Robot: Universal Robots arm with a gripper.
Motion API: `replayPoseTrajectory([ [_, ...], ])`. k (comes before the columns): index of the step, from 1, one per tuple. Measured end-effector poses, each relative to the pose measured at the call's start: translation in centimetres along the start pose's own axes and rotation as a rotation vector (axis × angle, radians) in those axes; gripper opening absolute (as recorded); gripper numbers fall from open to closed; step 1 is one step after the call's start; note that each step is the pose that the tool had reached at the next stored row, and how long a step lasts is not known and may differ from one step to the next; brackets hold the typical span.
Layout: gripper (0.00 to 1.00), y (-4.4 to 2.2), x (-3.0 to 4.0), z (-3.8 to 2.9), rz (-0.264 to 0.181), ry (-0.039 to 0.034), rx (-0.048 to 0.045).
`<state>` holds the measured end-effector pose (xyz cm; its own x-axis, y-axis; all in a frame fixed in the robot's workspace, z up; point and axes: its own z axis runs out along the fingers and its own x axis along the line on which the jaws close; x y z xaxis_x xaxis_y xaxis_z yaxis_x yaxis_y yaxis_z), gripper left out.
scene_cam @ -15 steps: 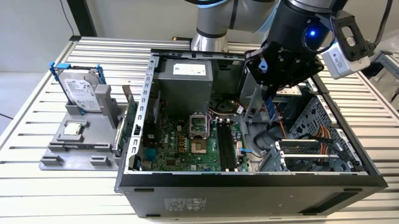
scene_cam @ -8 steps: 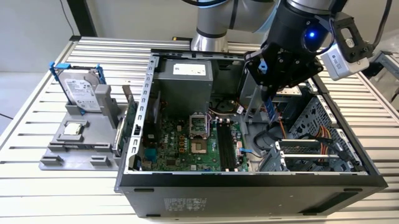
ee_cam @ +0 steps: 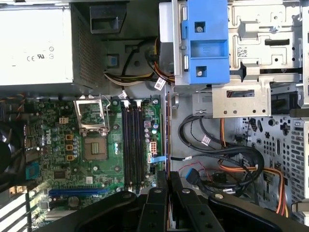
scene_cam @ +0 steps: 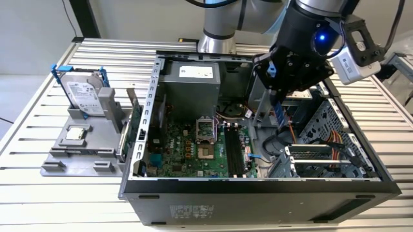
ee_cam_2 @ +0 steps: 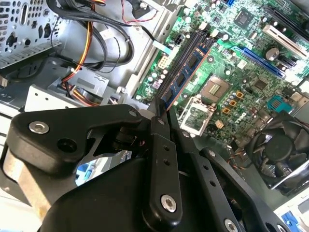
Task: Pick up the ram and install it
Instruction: 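Insert the ram into the slot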
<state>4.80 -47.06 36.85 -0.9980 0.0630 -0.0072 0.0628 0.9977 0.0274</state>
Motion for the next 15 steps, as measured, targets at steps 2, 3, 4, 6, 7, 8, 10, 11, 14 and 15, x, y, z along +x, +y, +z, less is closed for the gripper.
replayPoseTrajectory([
  [2, 0.00, 0.00, 0.00, 0.12, 0.000, 0.0000, -0.0001],
  [3, 0.00, -0.01, 0.00, 0.19, 0.000, 0.0000, 0.0000],
  [4, 0.00, -0.01, 0.00, 0.27, 0.000, 0.0000, 0.0001],
  [6, 0.00, -0.01, 0.00, 0.43, 0.000, 0.0000, 0.0003],
  [7, 0.00, -0.01, 0.00, 0.50, 0.000, 0.0000, 0.0004],
  [8, 0.00, -0.01, 0.00, 0.57, 0.000, 0.0000, 0.0003],
  [10, 0.00, -0.02, 0.00, 0.75, -0.001, 0.0000, 0.0003],
  [11, 0.00, -0.02, 0.01, 0.82, -0.003, 0.0001, 0.0004],
  [14, 0.00, -0.03, 0.01, 1.08, -0.013, 0.0003, 0.0008],
  [15, 0.00, -0.03, 0.01, 1.19, -0.016, 0.0003, 0.0009],
])
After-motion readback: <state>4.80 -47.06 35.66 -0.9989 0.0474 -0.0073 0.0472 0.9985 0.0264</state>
